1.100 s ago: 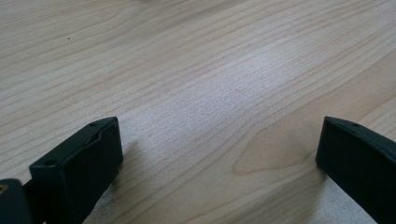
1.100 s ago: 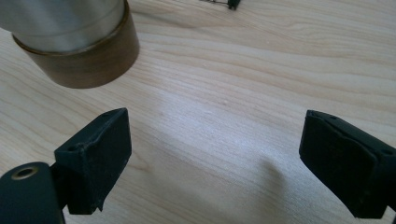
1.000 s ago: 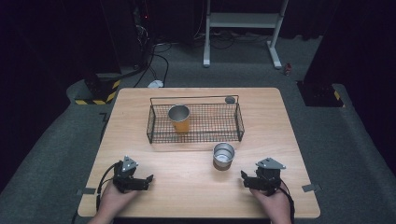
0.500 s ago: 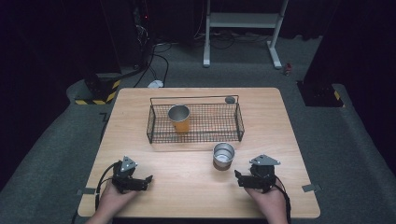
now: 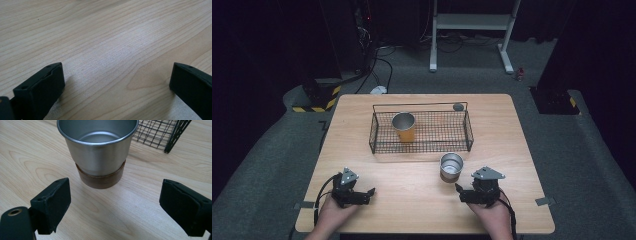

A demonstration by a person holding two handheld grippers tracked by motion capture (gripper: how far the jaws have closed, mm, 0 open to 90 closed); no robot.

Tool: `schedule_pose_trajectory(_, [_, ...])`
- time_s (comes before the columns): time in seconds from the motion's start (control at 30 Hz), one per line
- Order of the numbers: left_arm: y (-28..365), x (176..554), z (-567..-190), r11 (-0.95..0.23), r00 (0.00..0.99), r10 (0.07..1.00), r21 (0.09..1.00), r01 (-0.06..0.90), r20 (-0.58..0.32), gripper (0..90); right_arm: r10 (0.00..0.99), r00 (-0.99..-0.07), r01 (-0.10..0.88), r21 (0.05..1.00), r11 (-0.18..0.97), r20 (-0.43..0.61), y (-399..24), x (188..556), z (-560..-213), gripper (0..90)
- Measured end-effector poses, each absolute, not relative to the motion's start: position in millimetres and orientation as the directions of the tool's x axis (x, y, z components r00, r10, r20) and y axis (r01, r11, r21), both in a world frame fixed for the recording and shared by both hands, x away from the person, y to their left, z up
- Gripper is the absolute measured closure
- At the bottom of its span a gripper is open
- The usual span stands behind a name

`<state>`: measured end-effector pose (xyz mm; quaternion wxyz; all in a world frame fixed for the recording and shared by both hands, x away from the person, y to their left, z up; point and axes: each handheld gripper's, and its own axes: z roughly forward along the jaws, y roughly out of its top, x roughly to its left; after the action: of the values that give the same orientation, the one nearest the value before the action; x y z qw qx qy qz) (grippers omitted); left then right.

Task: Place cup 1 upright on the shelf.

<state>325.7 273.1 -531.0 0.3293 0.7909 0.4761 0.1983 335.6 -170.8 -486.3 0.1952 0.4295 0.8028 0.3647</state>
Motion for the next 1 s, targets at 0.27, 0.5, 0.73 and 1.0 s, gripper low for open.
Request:
schedule_pose_trajectory(0.27, [275,325,-531,-0.336,0.47,0.883,0.707,0.623,0.005,0.4,0.807,-0.591,0.524,0.757,0.391,-0.009,-160,335,-488,10.4])
schedule_pose_trajectory(0.5, [275,325,-531,-0.334,0.469,0.883,0.707,0.623,0.003,0.5,0.814,-0.581,0.517,0.774,0.367,0.003,-151,343,-490,9.3])
schedule_pose_trajectory(0.73, [275,325,-531,-0.332,0.468,0.884,0.709,0.623,0.002,0.5,0.824,-0.566,0.515,0.787,0.34,0.015,-144,352,-492,9.1])
schedule_pose_trajectory(1.0, [275,325,-531,-0.332,0.469,0.883,0.709,0.623,0.002,0.5,0.829,-0.558,0.512,0.797,0.322,0.023,-136,359,-494,9.1])
